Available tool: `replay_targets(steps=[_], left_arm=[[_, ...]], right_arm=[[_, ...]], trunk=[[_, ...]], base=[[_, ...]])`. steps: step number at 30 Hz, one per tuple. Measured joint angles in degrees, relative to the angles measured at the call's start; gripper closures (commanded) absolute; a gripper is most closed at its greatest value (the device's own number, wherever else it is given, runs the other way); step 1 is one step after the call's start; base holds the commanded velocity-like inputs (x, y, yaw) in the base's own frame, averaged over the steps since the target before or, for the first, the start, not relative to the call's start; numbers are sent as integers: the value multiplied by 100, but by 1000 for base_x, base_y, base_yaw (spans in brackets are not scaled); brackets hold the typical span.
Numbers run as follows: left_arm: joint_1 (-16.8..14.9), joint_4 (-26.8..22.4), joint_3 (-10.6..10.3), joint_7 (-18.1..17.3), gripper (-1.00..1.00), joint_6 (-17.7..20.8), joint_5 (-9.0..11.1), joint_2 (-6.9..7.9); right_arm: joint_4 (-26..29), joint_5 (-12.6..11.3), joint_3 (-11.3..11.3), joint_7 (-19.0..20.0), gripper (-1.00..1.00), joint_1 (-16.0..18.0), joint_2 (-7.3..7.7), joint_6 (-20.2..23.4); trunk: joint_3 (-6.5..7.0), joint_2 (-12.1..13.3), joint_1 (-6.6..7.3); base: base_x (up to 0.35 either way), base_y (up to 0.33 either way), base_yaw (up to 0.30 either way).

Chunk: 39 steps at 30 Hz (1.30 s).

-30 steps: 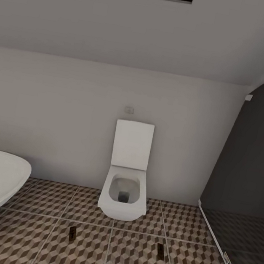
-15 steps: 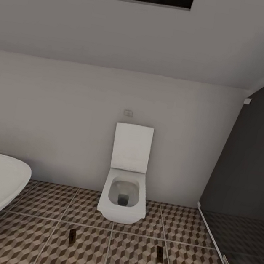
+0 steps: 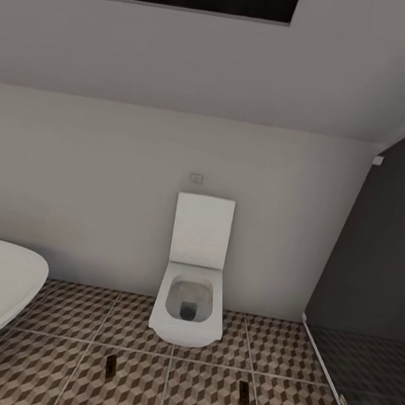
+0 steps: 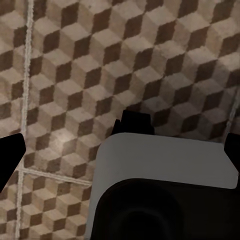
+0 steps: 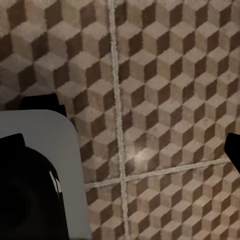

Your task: Take the four mousetraps from the cabinet in the bathroom and place them on the bathroom floor. Make sure all four end up on the same floor surface, and ensure that at least two of them are either under or directly next to the same bathroom sink.

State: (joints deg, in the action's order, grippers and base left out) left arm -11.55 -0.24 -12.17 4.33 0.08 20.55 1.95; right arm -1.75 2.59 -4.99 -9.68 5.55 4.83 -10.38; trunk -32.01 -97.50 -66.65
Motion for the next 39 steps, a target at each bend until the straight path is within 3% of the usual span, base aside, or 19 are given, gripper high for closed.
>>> replay_targets(steps=[10, 21, 39], left_arm=[[5, 0, 0, 0, -100, 0, -7, 14], [5, -14, 0, -1, -100, -3, -9, 32], [5, -64, -1, 7, -100, -4, -9, 33]], right_arm=[[0, 2, 0, 55, -100, -1, 0, 1], [0, -3, 0, 525, -100, -1, -61, 19], [0, -47, -14, 574, -100, -1, -87, 22]], trunk=[[180, 401, 220], [377, 842, 461], [700, 1565, 857]], base=[[0, 0, 0], [0, 0, 0], [0, 0, 0]])
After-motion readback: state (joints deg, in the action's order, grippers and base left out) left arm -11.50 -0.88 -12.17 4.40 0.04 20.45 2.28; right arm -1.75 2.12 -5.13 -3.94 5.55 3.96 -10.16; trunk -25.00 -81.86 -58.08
